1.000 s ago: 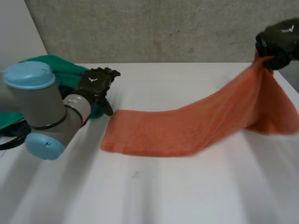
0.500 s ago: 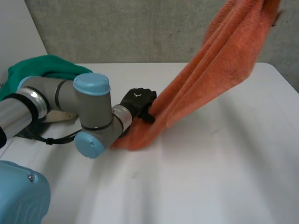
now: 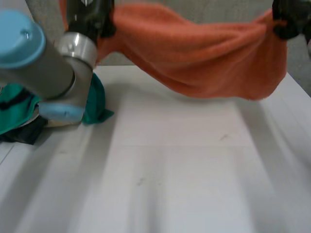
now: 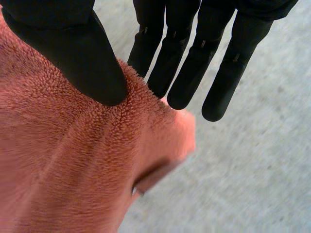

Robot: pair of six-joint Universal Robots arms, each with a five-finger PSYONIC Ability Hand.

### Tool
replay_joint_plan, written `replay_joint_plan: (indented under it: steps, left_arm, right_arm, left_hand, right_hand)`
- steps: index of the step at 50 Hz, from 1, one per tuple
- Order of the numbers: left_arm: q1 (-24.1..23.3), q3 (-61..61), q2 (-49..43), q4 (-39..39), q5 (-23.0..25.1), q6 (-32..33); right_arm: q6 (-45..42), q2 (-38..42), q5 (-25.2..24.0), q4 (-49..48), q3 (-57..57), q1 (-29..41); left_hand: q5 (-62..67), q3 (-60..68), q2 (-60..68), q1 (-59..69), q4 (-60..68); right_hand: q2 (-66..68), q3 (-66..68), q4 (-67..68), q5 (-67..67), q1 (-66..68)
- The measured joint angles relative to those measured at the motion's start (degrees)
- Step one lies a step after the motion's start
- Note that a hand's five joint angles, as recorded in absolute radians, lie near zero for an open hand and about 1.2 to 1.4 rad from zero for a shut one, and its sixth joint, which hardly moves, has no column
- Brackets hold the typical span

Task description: Fold the laundry.

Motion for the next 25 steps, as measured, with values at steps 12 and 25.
replay_joint_plan:
  steps: [12,25]
  left_arm:
    - [2.9,-32.7,-2.2,1.3,4.3,1.5]
    - [5.0,-29.8,4.6,-12.2,5.6,5.0]
  right_arm:
    - [-10.6,2.0,-11.5,-5.1,32.0,-4.1]
    - [-14.3,-1.7,-3.0,6.2,27.1,-3.9]
  left_hand:
    - [-20.3,-22.3,-23.3,-22.6,-23.3]
    - [-51.1,-52.9,-53.4,-50.6,-53.8]
  right_hand:
    - [-10.3,-10.9,-11.0,-8.6,-7.1]
    - [-45.1,-46.5,-47.4,-45.9,-42.2]
